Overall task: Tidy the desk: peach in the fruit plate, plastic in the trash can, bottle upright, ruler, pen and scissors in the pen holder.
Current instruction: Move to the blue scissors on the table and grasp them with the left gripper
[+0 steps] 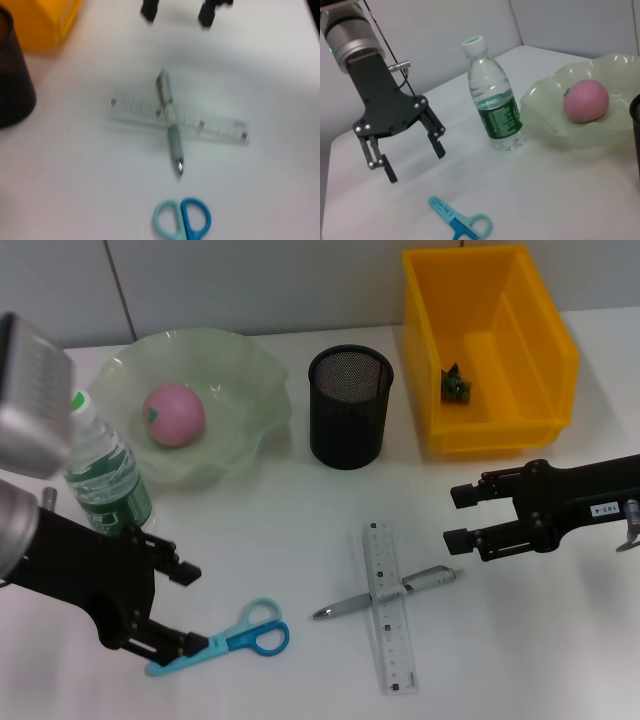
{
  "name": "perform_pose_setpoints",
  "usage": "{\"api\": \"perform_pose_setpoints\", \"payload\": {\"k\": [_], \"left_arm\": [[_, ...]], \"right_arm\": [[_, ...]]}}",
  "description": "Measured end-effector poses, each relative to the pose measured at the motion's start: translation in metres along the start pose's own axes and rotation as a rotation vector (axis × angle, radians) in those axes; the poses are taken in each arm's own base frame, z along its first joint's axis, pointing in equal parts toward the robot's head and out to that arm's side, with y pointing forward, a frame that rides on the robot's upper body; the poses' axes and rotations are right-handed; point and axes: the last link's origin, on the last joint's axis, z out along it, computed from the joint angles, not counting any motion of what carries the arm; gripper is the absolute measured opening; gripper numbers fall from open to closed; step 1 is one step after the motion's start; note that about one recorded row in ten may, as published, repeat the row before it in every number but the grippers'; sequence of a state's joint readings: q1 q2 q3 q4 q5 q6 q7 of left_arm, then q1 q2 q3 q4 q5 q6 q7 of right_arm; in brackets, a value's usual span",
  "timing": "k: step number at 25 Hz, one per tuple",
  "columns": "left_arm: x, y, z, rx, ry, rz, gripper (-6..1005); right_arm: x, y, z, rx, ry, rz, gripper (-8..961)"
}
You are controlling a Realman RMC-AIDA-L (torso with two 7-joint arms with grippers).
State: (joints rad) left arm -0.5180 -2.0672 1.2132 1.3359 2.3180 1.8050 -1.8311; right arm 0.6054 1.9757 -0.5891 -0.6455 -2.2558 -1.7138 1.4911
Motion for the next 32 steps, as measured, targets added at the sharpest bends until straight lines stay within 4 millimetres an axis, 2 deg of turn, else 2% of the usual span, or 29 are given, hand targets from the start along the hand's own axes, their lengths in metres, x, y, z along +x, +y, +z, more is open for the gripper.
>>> {"api": "perform_pose_setpoints", "payload": {"k": [6,7,10,12,17,32], "left_arm": [[0.004,0.0,0.004,0.002,-0.04,-0.003,755],[0.014,0.002,0.021,0.001,-0.173,-0.011,755],[0.014,0.002,0.021,0.001,-0.173,-0.011,755],[0.03,0.005,0.035,0.052,-0.273,-0.008,755],[0.04,0.006,0.046,0.085,-0.351,0.0,754],[0.043,0.004,0.065,0.09,-0.399,0.008,753]], "right_arm": [[-0.001,-0.001,0.0,0.005,0.005,-0.004,761],[-0.003,-0.002,-0.001,0.007,0.009,-0.011,761],[-0.005,-0.004,-0.002,0.01,0.011,-0.02,761],[-0.008,-0.005,-0.003,0.016,0.018,-0.038,761],[-0.009,-0.005,-0.001,0.013,0.044,-0.061,761],[-0.01,-0.008,0.002,0.029,0.057,-0.118,761]]}}
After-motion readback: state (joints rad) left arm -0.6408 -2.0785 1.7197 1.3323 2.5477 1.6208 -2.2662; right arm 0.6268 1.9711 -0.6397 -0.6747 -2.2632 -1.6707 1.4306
